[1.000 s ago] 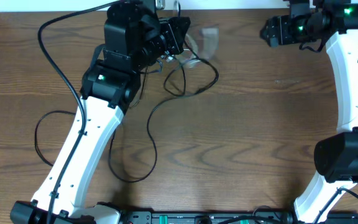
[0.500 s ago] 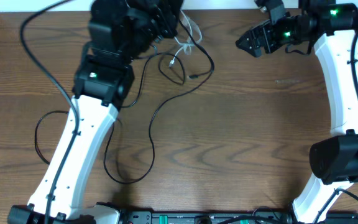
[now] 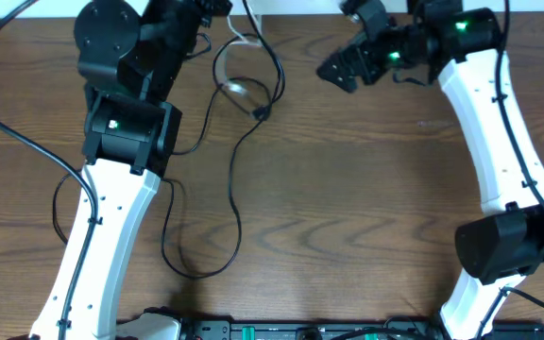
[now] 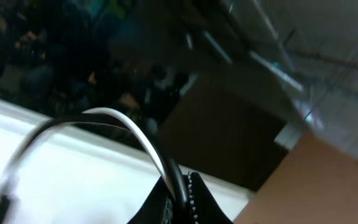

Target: Untangle cables

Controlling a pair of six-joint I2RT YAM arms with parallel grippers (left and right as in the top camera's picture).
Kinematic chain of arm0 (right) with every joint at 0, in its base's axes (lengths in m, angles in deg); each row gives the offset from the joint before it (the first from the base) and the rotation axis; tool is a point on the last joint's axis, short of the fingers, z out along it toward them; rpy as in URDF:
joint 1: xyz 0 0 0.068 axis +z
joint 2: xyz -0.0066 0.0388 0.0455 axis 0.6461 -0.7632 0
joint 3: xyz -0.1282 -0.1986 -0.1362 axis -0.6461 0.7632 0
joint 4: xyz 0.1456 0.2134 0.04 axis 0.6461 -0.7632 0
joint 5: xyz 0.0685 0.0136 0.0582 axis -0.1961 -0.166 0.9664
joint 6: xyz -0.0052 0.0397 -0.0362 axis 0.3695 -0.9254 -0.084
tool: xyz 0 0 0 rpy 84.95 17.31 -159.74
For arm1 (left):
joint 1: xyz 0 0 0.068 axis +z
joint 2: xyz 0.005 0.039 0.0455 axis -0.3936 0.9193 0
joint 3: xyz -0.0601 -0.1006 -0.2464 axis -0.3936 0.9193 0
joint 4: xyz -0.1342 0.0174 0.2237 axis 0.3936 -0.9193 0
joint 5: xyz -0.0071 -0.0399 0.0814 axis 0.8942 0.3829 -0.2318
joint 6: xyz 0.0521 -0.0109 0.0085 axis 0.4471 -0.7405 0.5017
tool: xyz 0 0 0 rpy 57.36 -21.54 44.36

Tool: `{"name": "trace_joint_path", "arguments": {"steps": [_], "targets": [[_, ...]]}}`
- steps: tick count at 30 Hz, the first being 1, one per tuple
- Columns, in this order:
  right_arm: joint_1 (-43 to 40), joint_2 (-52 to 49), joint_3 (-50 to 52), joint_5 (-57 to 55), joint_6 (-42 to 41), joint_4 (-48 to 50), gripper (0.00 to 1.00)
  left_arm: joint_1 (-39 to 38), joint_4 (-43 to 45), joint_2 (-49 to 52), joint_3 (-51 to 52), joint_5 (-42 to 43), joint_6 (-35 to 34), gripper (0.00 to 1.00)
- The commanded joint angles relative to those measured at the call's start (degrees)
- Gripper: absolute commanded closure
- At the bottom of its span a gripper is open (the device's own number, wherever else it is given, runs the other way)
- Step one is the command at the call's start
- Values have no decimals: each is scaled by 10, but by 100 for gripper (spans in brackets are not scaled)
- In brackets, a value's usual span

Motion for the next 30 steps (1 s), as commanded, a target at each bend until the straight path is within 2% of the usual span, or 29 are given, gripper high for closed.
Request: {"name": "trace_joint_path", "arguments": {"steps": [1, 7, 13, 19, 24, 30], "targets": [[29, -28, -3, 13, -63, 23, 10, 3, 22, -10, -17, -22, -38, 92], [50, -49, -3, 70, -54, 59, 10, 12, 23, -20, -17, -50, -38, 93], [50, -55, -3, 61, -51, 64, 11, 31, 37, -28, -29, -130, -36, 93], [54, -83, -3, 61, -50, 55, 13, 73, 27, -51, -43, -173, 17, 93], [76, -122, -3, 61, 3, 60, 14, 98, -84, -82, -43, -173, 25, 93], [112, -176, -3, 0, 18, 74, 15, 122, -244, -116, -43, -173, 108, 93]]}}
